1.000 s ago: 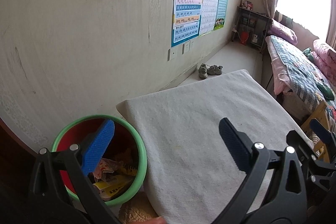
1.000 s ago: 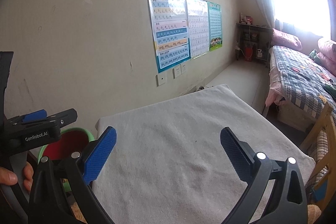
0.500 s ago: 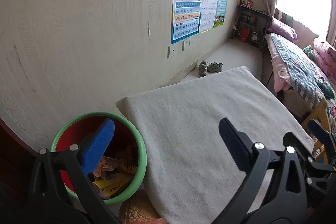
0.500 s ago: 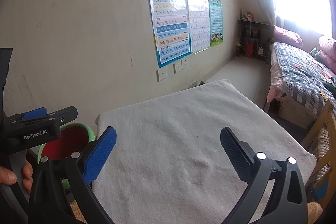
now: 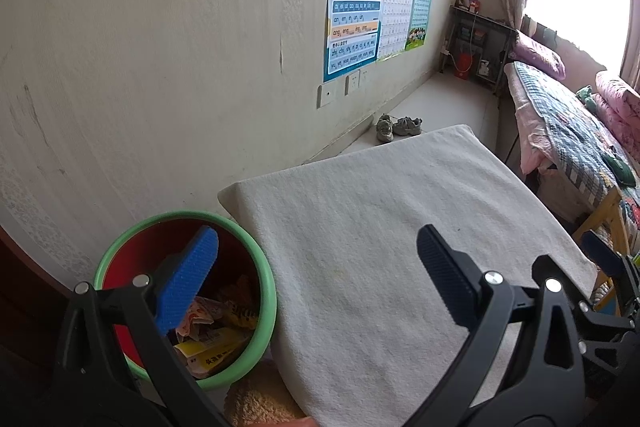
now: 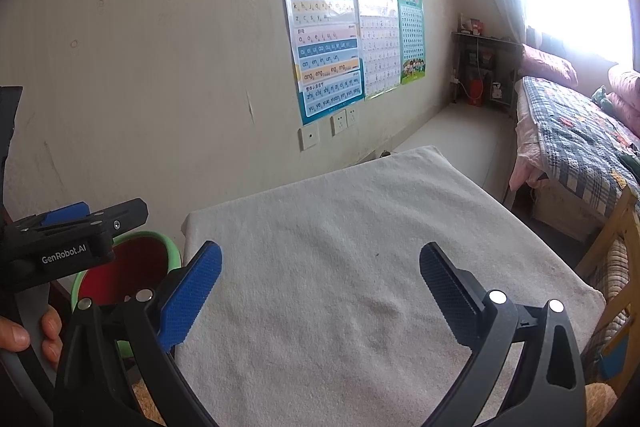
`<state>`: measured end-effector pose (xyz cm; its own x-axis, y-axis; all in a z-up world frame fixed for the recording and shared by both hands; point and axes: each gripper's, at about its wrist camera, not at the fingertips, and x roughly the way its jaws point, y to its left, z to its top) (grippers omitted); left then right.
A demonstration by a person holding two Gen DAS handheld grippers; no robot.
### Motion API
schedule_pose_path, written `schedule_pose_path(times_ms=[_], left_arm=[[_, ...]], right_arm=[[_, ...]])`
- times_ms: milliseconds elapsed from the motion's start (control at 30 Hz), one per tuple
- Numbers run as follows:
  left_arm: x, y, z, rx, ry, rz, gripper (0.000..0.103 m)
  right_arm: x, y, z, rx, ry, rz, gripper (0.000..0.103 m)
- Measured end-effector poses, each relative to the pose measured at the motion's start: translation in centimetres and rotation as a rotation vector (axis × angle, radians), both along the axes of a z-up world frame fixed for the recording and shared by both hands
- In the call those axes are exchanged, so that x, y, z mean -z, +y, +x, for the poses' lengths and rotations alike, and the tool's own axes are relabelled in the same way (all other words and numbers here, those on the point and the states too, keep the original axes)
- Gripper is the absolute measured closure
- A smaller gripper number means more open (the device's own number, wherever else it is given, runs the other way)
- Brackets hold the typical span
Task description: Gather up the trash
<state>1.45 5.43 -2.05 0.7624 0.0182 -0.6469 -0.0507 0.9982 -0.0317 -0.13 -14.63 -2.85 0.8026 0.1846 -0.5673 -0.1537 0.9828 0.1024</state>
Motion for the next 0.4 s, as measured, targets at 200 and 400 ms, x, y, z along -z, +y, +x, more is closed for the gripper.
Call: schedule_pose_path(times_ms=[200, 400], left_arm=[[-0.9, -0.4, -0.4, 0.003, -0.025, 0.02, 0.006], [-4.0, -1.7, -1.1, -0.045, -0.077, 0.131, 0.006]], right_arm=[[0.1, 0.0, 0.0, 0.004, 0.002, 0.001, 0.007], [0.7, -0.1, 0.1, 0.019, 0.016, 0.005, 0.007]])
